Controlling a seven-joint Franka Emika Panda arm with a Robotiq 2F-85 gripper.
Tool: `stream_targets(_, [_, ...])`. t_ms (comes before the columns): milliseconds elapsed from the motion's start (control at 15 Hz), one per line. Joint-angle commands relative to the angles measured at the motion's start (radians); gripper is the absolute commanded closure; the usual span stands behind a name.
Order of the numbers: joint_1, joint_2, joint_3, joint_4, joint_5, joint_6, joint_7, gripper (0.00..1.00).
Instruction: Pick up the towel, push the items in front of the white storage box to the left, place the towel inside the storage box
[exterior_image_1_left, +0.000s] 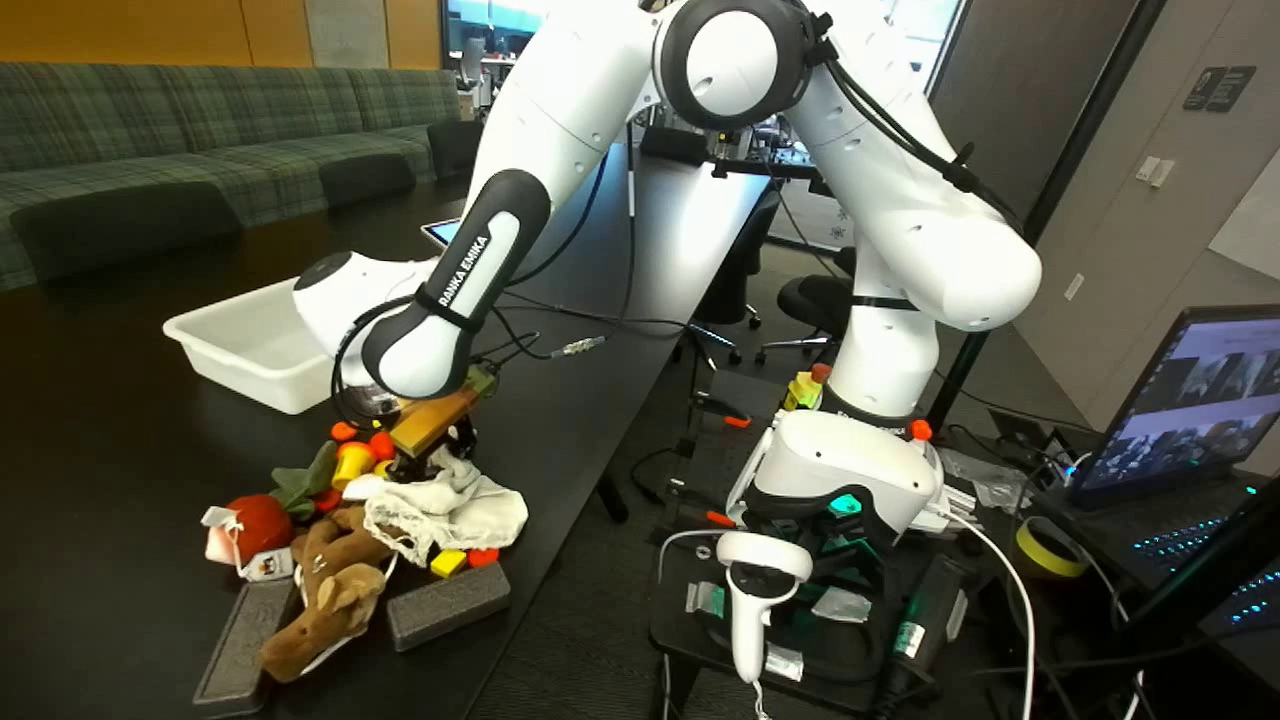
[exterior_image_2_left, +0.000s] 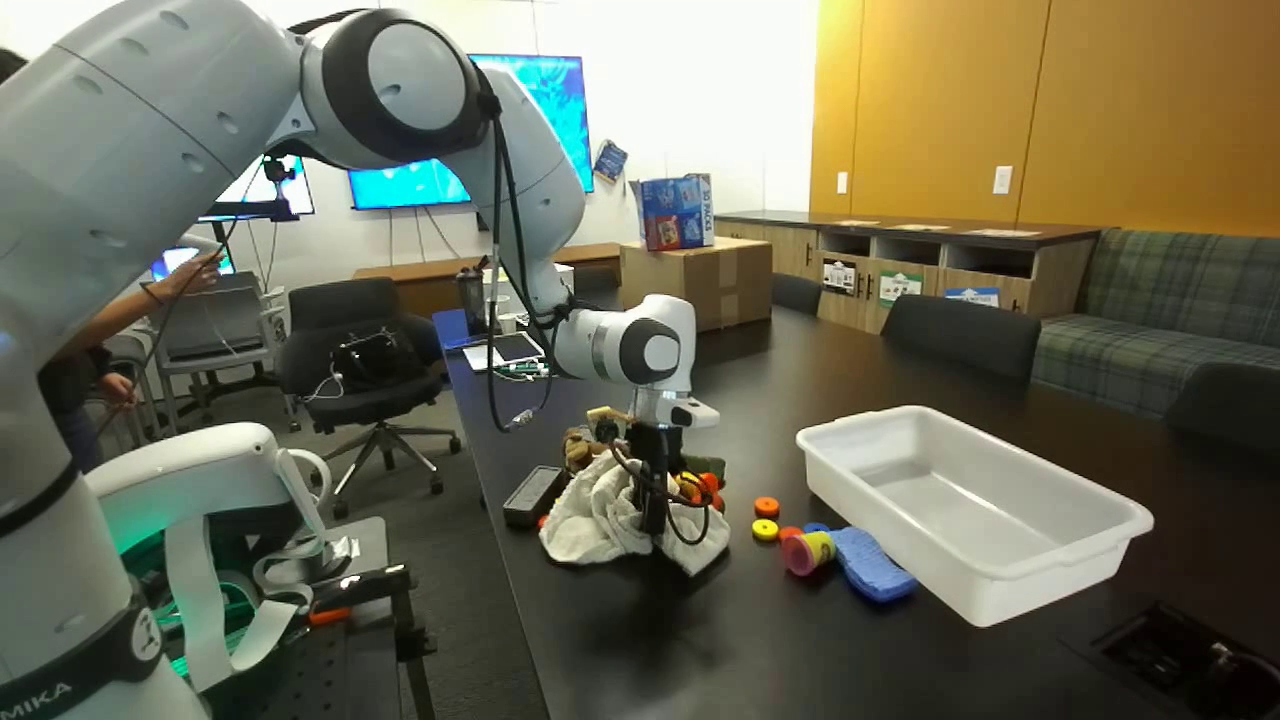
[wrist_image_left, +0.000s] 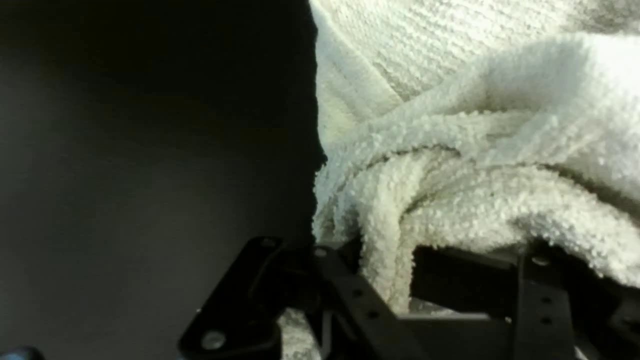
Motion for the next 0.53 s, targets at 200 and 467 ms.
stream_targets(200, [-0.040,-0.086,0.055,-0.042,0.079,0.074,-0.103,0.86])
stream_targets(467, [-0.142,-0.229,0.100,-0.160,0.163,0.073,-0.342,0.86])
